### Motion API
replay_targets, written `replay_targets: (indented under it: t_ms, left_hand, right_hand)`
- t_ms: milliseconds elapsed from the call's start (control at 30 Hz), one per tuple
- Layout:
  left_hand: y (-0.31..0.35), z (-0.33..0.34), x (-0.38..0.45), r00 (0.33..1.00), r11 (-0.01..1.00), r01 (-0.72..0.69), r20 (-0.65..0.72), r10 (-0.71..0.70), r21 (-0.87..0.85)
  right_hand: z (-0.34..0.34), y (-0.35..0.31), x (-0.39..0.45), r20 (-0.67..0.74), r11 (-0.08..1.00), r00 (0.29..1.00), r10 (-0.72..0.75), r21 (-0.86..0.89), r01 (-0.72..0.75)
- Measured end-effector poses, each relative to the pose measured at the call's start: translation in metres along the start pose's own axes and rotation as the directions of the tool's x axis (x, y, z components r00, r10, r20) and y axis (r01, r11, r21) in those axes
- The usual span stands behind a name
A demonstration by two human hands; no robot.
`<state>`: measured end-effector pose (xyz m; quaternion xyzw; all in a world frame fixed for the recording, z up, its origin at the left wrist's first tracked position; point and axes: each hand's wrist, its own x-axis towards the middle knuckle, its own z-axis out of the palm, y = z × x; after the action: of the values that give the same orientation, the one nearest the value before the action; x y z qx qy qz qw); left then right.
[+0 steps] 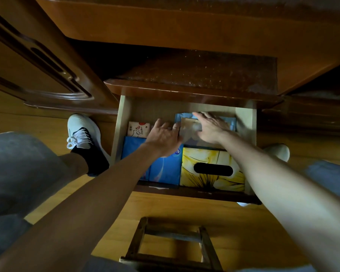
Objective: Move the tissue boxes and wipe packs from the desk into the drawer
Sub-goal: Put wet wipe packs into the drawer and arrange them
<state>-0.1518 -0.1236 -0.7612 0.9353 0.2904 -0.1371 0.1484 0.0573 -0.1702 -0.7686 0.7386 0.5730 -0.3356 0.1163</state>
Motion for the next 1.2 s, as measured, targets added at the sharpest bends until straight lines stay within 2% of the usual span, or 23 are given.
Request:
replay_targets:
  t_ms: [100, 200, 333, 467, 567, 633, 700, 833, 900, 1000, 1100, 1167, 1200]
  left_hand:
    - [-0.001, 0.002, -0.005, 0.999, 0.999, 0.030, -0.008, -0.031, -0.038]
    - [0.004, -0.006, -0.013, 0.992, 0.985, 0.069, -0.092, -0.085, -0.159]
    - [0.007, -0.023, -0.030, 0.934, 0.953, 0.141, -0.283, -0.219, -0.269]
    - [0.010, -0.042, -0.044, 0.904, 0.934, 0.170, -0.327, -0.275, -0.315]
    - [0.015, -0.061, -0.053, 0.911, 0.923, 0.185, -0.294, -0.290, -0.338]
    - [0.020, -0.077, -0.062, 0.916, 0.929, 0.193, -0.281, -0.286, -0.315]
    - [0.024, -0.101, -0.074, 0.914, 0.953, 0.168, -0.323, -0.247, -0.252]
    - [0.039, -0.180, -0.101, 0.844, 0.972, 0.123, -0.493, -0.209, -0.200]
    - [0.048, -0.224, -0.118, 0.788, 0.986, 0.079, -0.597, -0.153, -0.149]
    - [0.064, -0.292, -0.142, 0.632, 1.000, -0.008, -0.775, -0.012, -0.022]
    - [0.076, -0.358, -0.153, 0.437, 0.992, -0.074, -0.891, 0.122, 0.100]
    - [0.081, -0.397, -0.152, 0.341, 0.990, -0.071, -0.930, 0.139, 0.122]
    - [0.082, -0.414, -0.149, 0.314, 0.991, -0.062, -0.940, 0.134, 0.121]
  right_hand:
    - [0.003, 0.003, -0.006, -0.006, 0.999, 0.999, -0.031, -0.013, 0.031]
    - [0.001, 0.001, -0.012, -0.045, 0.999, 0.998, -0.047, 0.010, 0.048]
    - [-0.004, -0.003, -0.033, -0.288, 0.986, 0.957, -0.033, 0.146, 0.078]
    - [-0.011, 0.003, -0.069, -0.409, 0.971, 0.907, 0.103, 0.239, -0.002]
    - [-0.021, 0.016, -0.099, -0.399, 0.981, 0.906, 0.143, 0.180, -0.076]
    - [-0.035, 0.022, -0.118, -0.308, 0.993, 0.946, 0.104, 0.086, -0.082]
    - [-0.057, 0.022, -0.137, -0.250, 0.996, 0.965, 0.081, 0.058, -0.068]
    - [-0.113, 0.013, -0.187, -0.358, 0.991, 0.933, 0.026, 0.130, 0.023]
    - [-0.142, 0.001, -0.218, -0.458, 0.983, 0.888, -0.044, 0.138, 0.119]
    - [-0.191, -0.022, -0.265, -0.641, 0.963, 0.758, -0.121, 0.109, 0.247]
    - [-0.242, -0.042, -0.306, -0.808, 0.940, 0.567, -0.161, 0.050, 0.338]
    - [-0.275, -0.050, -0.326, -0.887, 0.937, 0.429, -0.171, -0.013, 0.348]
    - [-0.289, -0.053, -0.333, -0.915, 0.943, 0.361, -0.179, -0.054, 0.330]
